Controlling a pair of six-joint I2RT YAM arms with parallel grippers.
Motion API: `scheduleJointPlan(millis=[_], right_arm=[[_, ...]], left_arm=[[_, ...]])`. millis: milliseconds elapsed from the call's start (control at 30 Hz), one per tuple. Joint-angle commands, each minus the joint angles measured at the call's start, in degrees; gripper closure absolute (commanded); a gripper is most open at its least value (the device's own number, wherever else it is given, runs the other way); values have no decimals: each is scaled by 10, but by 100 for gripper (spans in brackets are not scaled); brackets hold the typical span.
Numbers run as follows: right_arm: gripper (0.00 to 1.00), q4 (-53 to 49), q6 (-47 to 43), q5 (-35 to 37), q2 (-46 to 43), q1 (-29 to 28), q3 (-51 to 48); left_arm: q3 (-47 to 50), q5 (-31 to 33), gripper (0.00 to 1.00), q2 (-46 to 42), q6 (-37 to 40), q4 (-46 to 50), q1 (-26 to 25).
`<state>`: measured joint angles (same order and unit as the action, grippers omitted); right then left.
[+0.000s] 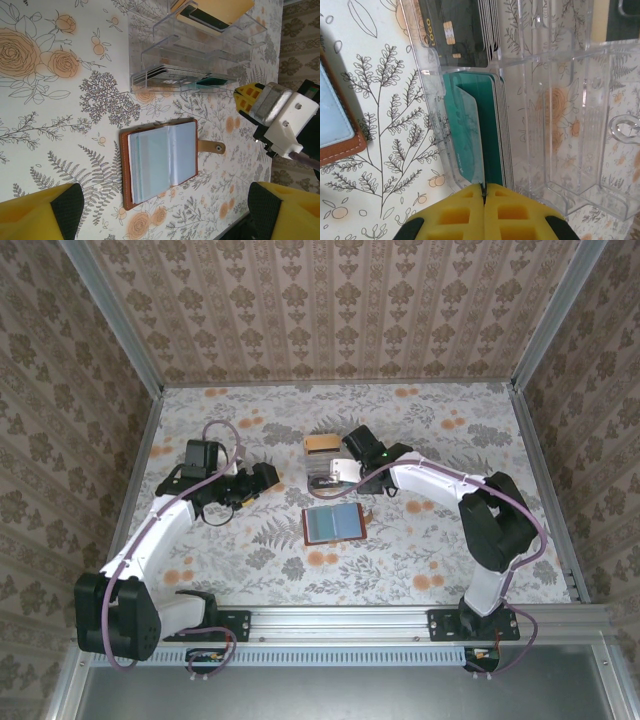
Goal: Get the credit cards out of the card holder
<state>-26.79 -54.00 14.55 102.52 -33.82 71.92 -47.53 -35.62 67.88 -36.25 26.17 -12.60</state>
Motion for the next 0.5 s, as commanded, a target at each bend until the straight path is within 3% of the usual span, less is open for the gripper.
scheduleJointPlan(millis=[0,167,267,333,467], right_arm=[[96,16,11,-6,14,6,-12],[88,19,25,-7,26,6,-6],[90,19,31,-10,32,5,0],[97,12,37,-17,34,5,9],[96,8,42,-20,39,4,18]], left_arm=[[6,-9,11,1,1,-5,6],[5,-9,11,1,1,-4,6],[5,-9,11,2,1,-4,6],[5,-8,11,2,1,-4,7],[5,-9,11,4,1,-4,6]])
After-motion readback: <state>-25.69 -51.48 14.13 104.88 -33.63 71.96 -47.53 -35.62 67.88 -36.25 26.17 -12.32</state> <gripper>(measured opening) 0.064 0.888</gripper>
